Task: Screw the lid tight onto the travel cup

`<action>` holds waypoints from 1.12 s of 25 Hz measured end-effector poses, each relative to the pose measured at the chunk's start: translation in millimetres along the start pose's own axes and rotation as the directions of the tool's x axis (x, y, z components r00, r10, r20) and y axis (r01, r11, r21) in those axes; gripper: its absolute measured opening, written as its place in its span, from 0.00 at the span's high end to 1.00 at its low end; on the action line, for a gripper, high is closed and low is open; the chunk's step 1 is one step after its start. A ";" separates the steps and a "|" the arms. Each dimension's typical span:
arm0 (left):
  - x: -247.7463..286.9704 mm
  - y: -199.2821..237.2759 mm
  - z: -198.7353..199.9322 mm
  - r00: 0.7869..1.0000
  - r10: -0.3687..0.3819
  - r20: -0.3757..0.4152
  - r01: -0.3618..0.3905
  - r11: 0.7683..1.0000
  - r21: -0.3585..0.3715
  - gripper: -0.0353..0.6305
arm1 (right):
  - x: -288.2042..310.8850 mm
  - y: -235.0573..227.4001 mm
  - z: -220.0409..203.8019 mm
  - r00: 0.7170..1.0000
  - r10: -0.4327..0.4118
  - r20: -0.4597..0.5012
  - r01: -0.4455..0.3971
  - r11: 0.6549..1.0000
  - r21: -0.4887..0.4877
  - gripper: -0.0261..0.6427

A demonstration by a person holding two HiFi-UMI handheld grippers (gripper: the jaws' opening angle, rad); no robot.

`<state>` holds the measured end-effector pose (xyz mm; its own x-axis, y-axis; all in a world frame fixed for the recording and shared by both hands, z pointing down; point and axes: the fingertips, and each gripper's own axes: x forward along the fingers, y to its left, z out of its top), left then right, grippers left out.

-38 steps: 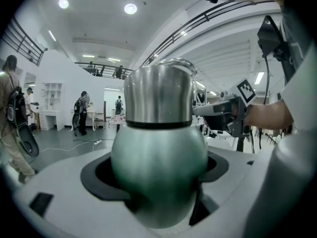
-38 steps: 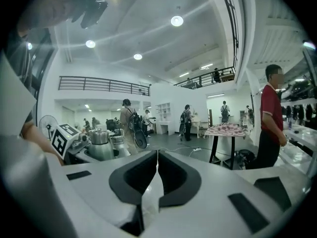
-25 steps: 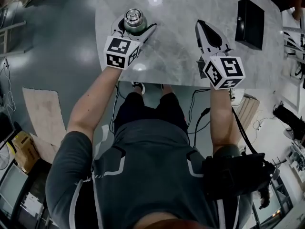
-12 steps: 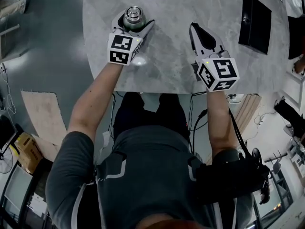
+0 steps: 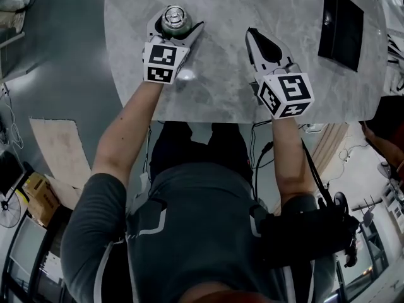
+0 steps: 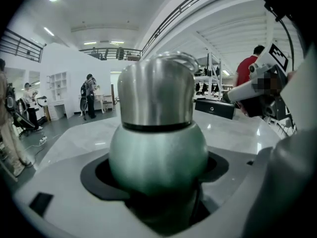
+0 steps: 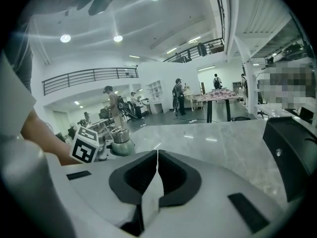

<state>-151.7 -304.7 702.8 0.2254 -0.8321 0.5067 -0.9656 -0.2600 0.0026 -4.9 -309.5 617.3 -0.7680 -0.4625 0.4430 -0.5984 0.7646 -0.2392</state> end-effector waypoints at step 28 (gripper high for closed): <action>-116.1 -28.7 17.5 0.997 -0.071 0.017 0.072 0.990 -0.118 0.34 | -58.9 54.8 62.6 0.997 0.039 0.060 -0.037 0.999 -0.035 0.91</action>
<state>-147.9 -209.1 628.7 0.2955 -0.8200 0.4902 -0.9553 -0.2602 0.1405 -6.7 -268.4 524.0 -0.8033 -0.4584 0.3802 -0.5612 0.7964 -0.2255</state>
